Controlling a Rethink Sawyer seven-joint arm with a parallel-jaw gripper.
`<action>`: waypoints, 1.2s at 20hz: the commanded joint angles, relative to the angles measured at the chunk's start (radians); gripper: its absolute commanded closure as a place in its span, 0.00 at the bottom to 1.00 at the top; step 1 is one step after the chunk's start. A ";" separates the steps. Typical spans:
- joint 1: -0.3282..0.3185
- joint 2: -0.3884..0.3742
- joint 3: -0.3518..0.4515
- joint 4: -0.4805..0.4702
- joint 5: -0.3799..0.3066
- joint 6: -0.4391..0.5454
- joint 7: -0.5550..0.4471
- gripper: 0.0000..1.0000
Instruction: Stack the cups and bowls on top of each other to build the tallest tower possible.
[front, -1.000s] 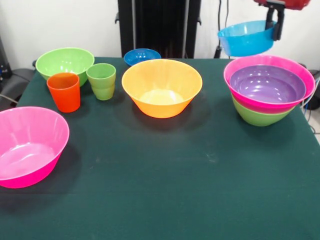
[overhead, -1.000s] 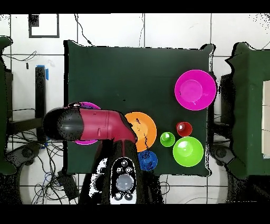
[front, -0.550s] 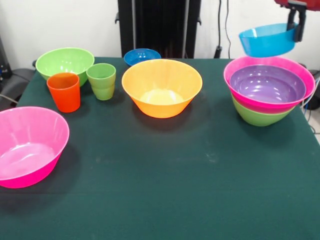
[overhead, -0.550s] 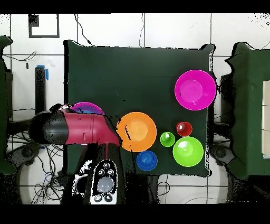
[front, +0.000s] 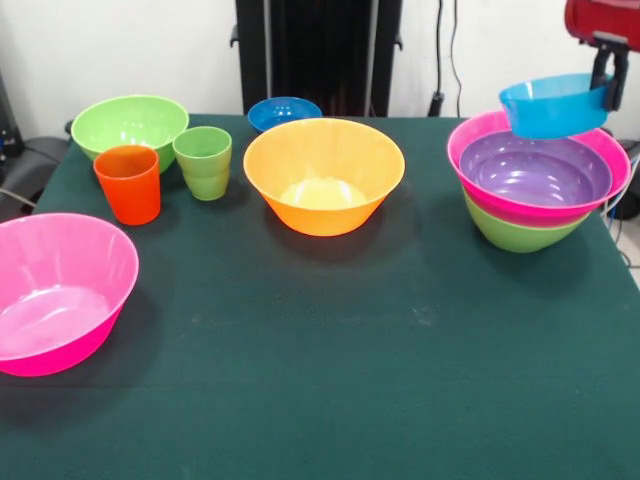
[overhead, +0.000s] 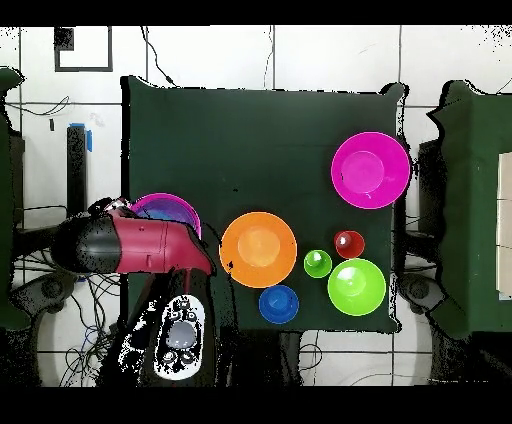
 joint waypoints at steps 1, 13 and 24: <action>-0.002 0.087 -0.004 0.049 0.015 -0.068 0.169 1.00; -0.056 0.143 -0.020 0.055 -0.053 -0.155 0.076 1.00; -0.036 0.153 -0.039 0.048 -0.022 -0.179 0.096 0.00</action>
